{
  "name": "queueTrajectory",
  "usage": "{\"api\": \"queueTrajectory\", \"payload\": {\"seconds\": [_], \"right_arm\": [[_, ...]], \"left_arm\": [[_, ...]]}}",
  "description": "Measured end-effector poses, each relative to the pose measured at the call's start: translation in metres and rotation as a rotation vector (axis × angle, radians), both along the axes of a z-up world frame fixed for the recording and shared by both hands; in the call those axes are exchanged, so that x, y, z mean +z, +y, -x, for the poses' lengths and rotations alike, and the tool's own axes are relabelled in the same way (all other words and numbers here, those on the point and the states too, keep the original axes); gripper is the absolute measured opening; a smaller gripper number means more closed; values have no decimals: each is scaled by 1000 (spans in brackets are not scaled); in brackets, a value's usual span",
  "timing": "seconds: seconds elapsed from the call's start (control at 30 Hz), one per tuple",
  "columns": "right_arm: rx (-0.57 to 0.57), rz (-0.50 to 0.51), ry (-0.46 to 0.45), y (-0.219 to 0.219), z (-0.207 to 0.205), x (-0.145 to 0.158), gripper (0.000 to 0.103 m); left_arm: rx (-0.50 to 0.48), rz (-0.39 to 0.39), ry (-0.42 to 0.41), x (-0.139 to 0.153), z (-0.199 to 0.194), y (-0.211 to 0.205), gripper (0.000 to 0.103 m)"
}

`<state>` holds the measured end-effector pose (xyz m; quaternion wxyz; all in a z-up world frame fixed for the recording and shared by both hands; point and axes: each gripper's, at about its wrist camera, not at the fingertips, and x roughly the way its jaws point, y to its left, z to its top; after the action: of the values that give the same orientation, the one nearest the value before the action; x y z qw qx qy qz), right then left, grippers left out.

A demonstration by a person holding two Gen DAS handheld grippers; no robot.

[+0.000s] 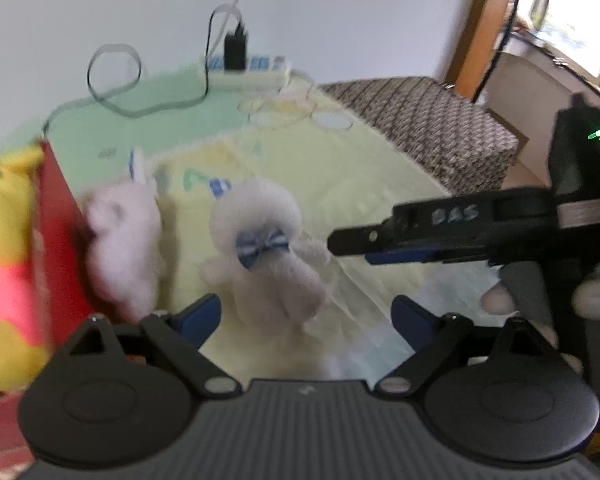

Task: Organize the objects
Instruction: 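Grasp the white bunny with the right gripper and lift it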

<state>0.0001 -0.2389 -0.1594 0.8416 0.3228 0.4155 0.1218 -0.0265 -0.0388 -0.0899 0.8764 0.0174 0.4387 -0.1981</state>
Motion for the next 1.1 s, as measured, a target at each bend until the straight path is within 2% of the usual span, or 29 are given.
{"api": "queueTrajectory", "payload": {"seconds": [0.1, 0.27, 0.43, 0.57, 0.63, 0.7, 0.87, 1.1], "right_arm": [[50, -13, 8, 2, -13, -6, 53], [114, -48, 18, 6, -38, -15, 53], [178, -96, 43, 13, -61, -27, 58], [224, -113, 36, 21, -70, -29, 58], [237, -143, 45, 21, -72, -31, 54], [248, -197, 54, 19, -73, -34, 37], [236, -181, 24, 9, -62, -20, 34], [208, -145, -41, -11, -28, 12, 33]], "left_arm": [[39, 11, 49, -17, -14, -3, 87], [108, 18, 52, -28, -29, -3, 87], [140, 15, 86, -40, -51, -3, 82], [165, 29, 123, -48, -61, 0, 80], [181, 59, 146, -50, -64, 5, 79], [178, 64, 152, -49, -64, 6, 78], [134, 83, 154, -42, -61, -6, 72], [46, 143, 118, -18, -39, -23, 72]]}}
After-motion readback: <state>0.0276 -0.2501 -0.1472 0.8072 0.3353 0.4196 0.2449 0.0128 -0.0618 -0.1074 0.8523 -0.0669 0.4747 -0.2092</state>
